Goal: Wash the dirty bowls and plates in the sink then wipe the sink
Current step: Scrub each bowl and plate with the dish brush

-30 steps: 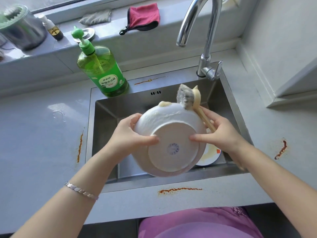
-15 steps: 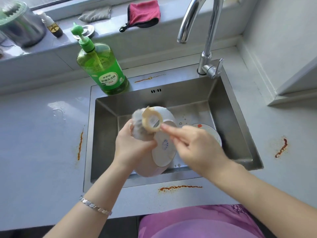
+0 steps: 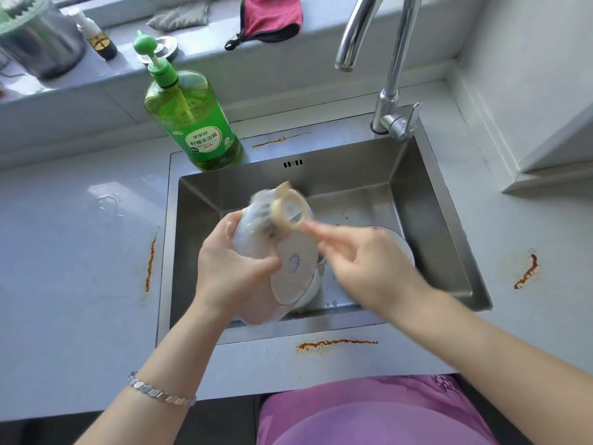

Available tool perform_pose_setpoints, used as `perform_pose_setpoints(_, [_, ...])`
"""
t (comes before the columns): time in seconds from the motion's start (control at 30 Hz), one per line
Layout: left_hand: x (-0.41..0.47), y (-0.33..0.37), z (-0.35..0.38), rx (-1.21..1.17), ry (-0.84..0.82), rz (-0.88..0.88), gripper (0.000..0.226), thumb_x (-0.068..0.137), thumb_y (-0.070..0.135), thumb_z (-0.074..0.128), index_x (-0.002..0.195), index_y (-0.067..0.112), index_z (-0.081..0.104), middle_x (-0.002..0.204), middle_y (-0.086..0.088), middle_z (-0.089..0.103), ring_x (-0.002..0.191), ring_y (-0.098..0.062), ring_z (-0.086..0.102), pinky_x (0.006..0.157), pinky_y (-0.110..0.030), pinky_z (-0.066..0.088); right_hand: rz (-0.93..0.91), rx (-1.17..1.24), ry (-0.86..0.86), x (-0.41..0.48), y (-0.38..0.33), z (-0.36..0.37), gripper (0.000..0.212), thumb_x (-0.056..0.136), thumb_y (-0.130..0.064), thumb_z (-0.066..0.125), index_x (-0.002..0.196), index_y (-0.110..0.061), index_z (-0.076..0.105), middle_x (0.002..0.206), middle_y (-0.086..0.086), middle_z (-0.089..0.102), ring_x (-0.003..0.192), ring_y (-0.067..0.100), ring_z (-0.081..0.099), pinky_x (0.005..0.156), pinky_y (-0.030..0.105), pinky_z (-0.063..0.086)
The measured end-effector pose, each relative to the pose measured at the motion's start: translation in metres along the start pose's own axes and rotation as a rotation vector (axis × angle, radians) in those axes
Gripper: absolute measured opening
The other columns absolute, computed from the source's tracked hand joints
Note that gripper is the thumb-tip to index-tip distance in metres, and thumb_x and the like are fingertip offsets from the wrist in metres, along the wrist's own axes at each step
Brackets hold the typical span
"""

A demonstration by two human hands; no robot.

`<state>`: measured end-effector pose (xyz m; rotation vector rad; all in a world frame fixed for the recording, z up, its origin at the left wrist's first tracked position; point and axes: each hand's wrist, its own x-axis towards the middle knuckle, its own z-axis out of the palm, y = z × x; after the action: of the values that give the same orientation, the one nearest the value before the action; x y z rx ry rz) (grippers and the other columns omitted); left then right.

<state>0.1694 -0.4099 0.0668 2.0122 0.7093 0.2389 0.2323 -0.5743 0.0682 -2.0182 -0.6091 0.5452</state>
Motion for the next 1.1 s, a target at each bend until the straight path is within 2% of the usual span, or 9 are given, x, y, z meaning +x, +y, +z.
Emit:
perform_pose_setpoints(0.07, [0.002,-0.001,0.000,-0.034,0.024,-0.012,0.044,0.054,0.010,0.077,0.080,0.038,0.056,0.072,0.016,0.063,0.063,0.011,0.055,0.060,-0.006,0.044,-0.052,0.009,-0.028,-0.006,-0.005,0.004,0.039,0.091,-0.016,0.052,0.118,-0.044,0.058,0.082,-0.021,0.070,0.068,-0.007,0.059,0.067,0.017,0.048])
perform_pose_setpoints(0.2, [-0.005,0.001,-0.001,0.023,0.001,0.042,0.051,0.062,0.005,0.079,0.084,0.042,0.052,0.082,0.017,0.058,0.071,0.013,0.054,0.061,-0.005,0.045,0.251,0.008,0.090,0.026,0.027,-0.013,0.036,0.094,-0.018,0.047,0.125,-0.035,0.057,0.036,-0.027,0.042,0.044,-0.011,0.045,0.047,0.008,0.031])
perform_pose_setpoints(0.33, [-0.002,0.001,-0.001,0.015,0.046,0.047,0.046,0.061,0.009,0.080,0.082,0.039,0.053,0.078,0.017,0.059,0.069,0.013,0.055,0.061,-0.005,0.045,0.034,0.144,-0.040,-0.002,0.008,0.003,0.037,0.093,-0.015,0.051,0.117,-0.043,0.058,0.065,-0.028,0.059,0.066,-0.011,0.058,0.070,0.005,0.043])
perform_pose_setpoints(0.5, [-0.003,0.003,0.002,0.063,0.011,0.085,0.049,0.061,0.006,0.079,0.082,0.041,0.050,0.079,0.018,0.057,0.072,0.012,0.054,0.062,-0.007,0.045,0.233,0.090,0.064,0.023,0.031,-0.013,0.036,0.095,-0.013,0.047,0.127,-0.027,0.057,0.034,-0.026,0.040,0.041,-0.010,0.046,0.046,0.006,0.031])
perform_pose_setpoints(0.63, [0.004,0.003,0.002,0.040,0.039,0.073,0.045,0.057,0.016,0.080,0.086,0.035,0.051,0.077,0.017,0.057,0.070,0.014,0.053,0.060,-0.004,0.042,0.058,0.165,-0.020,0.001,0.011,0.002,0.037,0.093,-0.014,0.052,0.120,-0.038,0.058,0.094,-0.026,0.067,0.084,-0.015,0.057,0.077,0.003,0.038])
perform_pose_setpoints(0.67, [0.005,0.003,0.001,0.037,0.034,0.072,0.046,0.057,0.016,0.080,0.085,0.036,0.050,0.078,0.017,0.056,0.071,0.014,0.053,0.060,-0.004,0.042,0.070,0.161,-0.006,0.003,0.016,0.000,0.036,0.092,-0.015,0.052,0.118,-0.039,0.059,0.093,-0.022,0.069,0.079,-0.012,0.056,0.075,0.010,0.042])
perform_pose_setpoints(0.77, [0.002,0.004,0.004,0.060,0.011,0.109,0.050,0.060,0.007,0.080,0.086,0.038,0.049,0.080,0.019,0.056,0.072,0.015,0.053,0.062,-0.003,0.043,0.256,0.099,0.099,0.024,0.043,-0.010,0.036,0.094,-0.014,0.048,0.123,-0.033,0.058,0.038,-0.020,0.046,0.040,0.000,0.037,0.051,0.019,0.029])
perform_pose_setpoints(0.93, [0.008,0.006,0.006,0.007,0.078,0.103,0.047,0.061,0.008,0.081,0.081,0.037,0.050,0.077,0.016,0.057,0.068,0.011,0.053,0.063,-0.008,0.045,0.064,0.202,0.057,0.006,0.021,0.001,0.040,0.092,-0.015,0.051,0.110,-0.049,0.058,0.064,-0.020,0.053,0.058,-0.004,0.050,0.060,0.008,0.038])
perform_pose_setpoints(1.1, [0.005,0.009,0.006,-0.038,0.084,0.109,0.049,0.060,0.005,0.080,0.083,0.037,0.050,0.079,0.017,0.057,0.069,0.011,0.054,0.063,-0.008,0.046,0.281,0.161,0.134,0.032,0.047,-0.015,0.036,0.094,-0.012,0.048,0.125,-0.028,0.057,0.031,-0.018,0.033,0.034,0.000,0.038,0.045,0.011,0.022])
